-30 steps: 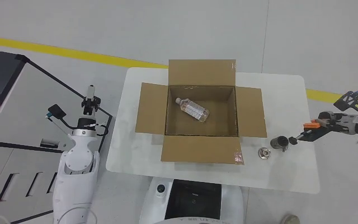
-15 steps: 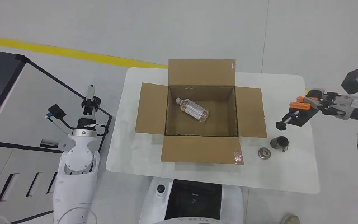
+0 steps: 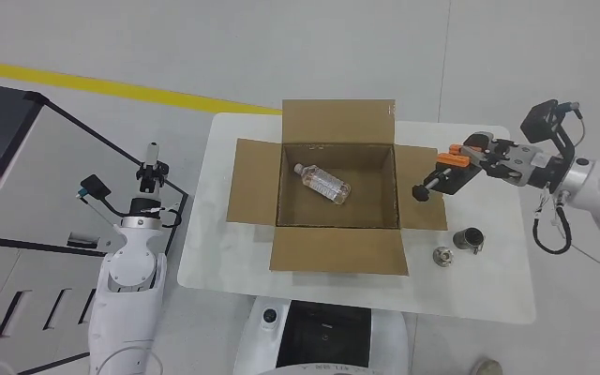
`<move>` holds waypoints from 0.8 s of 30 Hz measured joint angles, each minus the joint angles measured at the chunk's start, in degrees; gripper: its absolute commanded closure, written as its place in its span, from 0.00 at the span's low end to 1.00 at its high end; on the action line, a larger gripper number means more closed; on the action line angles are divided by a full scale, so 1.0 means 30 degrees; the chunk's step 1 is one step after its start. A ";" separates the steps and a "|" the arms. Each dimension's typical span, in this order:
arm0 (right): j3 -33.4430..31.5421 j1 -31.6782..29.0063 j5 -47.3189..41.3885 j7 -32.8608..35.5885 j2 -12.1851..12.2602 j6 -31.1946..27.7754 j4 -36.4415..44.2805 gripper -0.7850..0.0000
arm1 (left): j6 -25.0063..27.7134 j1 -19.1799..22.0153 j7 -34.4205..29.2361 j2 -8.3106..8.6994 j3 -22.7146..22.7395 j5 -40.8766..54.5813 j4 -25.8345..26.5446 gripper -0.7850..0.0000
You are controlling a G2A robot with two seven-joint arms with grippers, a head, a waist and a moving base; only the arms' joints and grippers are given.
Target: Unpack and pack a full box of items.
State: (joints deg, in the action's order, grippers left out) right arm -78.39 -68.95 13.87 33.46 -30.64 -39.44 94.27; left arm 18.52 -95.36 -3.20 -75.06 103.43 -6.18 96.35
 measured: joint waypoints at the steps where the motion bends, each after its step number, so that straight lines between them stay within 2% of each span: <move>1: -0.0012 -0.0009 -0.0008 0.0004 0.0003 -0.0010 -0.0002 1.00 | 0.0000 0.0000 0.0000 0.0000 0.0000 0.0000 0.0000 0.00; 12: 0.0013 -0.0049 0.0058 -0.0107 -0.0026 0.0005 -0.0022 1.00 | 0.0000 0.0000 0.0000 0.0000 0.0000 0.0000 0.0000 0.00; 15: 0.0540 0.0200 0.0637 -0.0310 -0.0209 -0.0156 0.0677 1.00 | 0.0000 0.0000 0.0000 0.0000 0.0000 0.0000 0.0000 0.00; 19: 0.3077 0.1827 0.1877 -0.0413 -0.0928 -0.0155 0.1745 1.00 | 0.0000 0.0000 0.0000 0.0000 0.0000 0.0000 0.0000 0.00; 24: 0.6842 0.4927 0.3612 -0.0539 -0.2284 0.0161 0.0775 1.00 | 0.0000 0.0000 0.0000 0.0000 0.0000 0.0000 0.0000 0.00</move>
State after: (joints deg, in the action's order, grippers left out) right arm -57.87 -54.17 24.71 31.84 -37.50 -38.96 96.59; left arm 18.52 -95.36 -3.20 -75.06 103.43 -6.18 96.35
